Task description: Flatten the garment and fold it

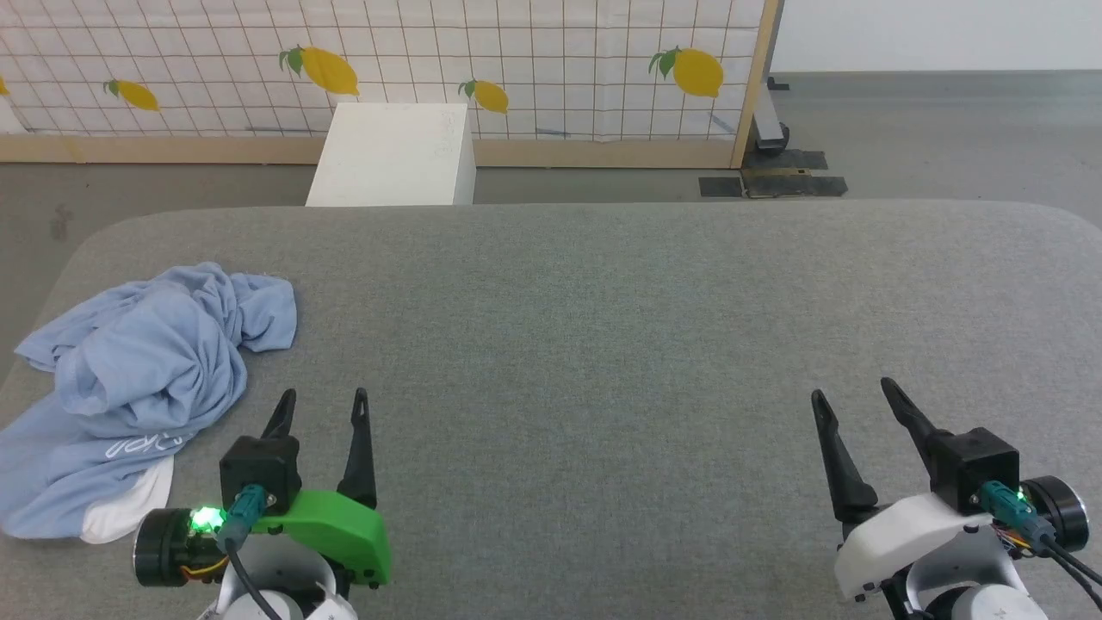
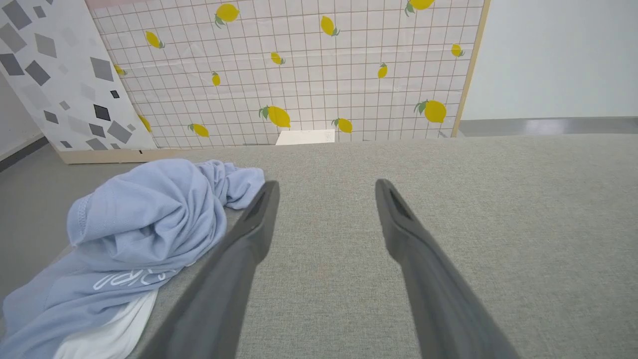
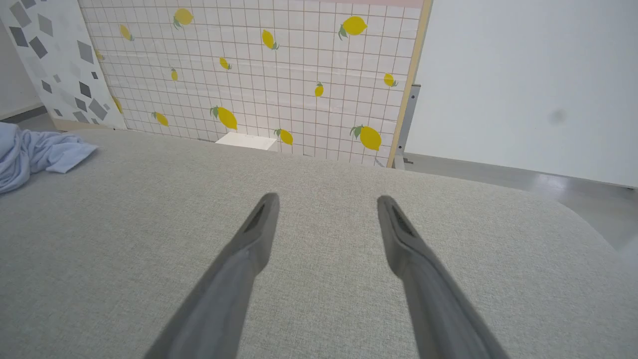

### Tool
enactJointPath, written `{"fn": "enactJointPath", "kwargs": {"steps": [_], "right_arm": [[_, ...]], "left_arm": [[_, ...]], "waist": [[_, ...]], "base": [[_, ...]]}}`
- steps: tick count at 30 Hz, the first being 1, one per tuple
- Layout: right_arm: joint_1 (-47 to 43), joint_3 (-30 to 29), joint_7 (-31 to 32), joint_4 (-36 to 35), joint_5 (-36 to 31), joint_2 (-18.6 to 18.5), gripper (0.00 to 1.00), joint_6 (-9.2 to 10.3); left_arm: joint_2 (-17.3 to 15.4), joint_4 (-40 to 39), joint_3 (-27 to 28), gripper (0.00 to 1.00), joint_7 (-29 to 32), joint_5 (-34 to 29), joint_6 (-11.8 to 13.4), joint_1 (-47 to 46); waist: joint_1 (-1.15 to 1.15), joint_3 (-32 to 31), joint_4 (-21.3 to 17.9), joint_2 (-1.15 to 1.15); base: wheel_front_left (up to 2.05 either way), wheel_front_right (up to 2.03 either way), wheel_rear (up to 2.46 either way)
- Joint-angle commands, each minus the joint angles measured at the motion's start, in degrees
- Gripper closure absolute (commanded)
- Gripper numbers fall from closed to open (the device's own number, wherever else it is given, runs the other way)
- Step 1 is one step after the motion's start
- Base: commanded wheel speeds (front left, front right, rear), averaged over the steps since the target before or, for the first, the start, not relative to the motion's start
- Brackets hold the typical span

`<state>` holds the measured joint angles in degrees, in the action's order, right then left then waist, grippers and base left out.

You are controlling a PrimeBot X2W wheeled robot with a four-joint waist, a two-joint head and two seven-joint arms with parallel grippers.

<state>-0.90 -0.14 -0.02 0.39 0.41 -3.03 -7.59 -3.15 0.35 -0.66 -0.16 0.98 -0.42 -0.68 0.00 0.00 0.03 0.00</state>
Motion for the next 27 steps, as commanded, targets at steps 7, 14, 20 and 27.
{"fn": "enactJointPath", "kwargs": {"steps": [7, 14, 20, 27], "right_arm": [[0.34, -0.22, -0.78, 0.45, 0.52, 0.01, 0.0, 0.01], [0.56, -0.16, -1.32, 0.85, 0.94, 0.02, 0.0, 0.01], [0.85, -0.04, -1.88, 1.43, 1.29, 0.03, 0.0, 0.02], [1.08, 0.2, -2.5, 2.02, 1.75, 0.04, 0.0, 0.02]], "left_arm": [[0.02, 1.12, -0.73, 0.0, -1.25, 0.59, 1.01, -0.6], [-0.08, 1.87, -1.09, 0.0, -2.06, 1.17, 1.69, -0.81], [-0.28, 2.4, -1.23, 0.0, -2.8, 1.76, 2.42, -0.87], [-0.62, 2.8, -1.32, 0.0, -3.64, 2.41, 3.3, -0.78]], "waist": [[0.0, -0.05, 0.79, 0.0], [0.0, -0.13, 2.47, 0.0], [0.0, -0.2, 4.71, 0.0], [0.0, -0.42, 7.54, 0.0]], "base": [[0.0, 0.0, 0.0], [0.0, 0.0, 0.0], [0.0, 0.0, 0.0], [0.0, 0.0, 0.0]]}}
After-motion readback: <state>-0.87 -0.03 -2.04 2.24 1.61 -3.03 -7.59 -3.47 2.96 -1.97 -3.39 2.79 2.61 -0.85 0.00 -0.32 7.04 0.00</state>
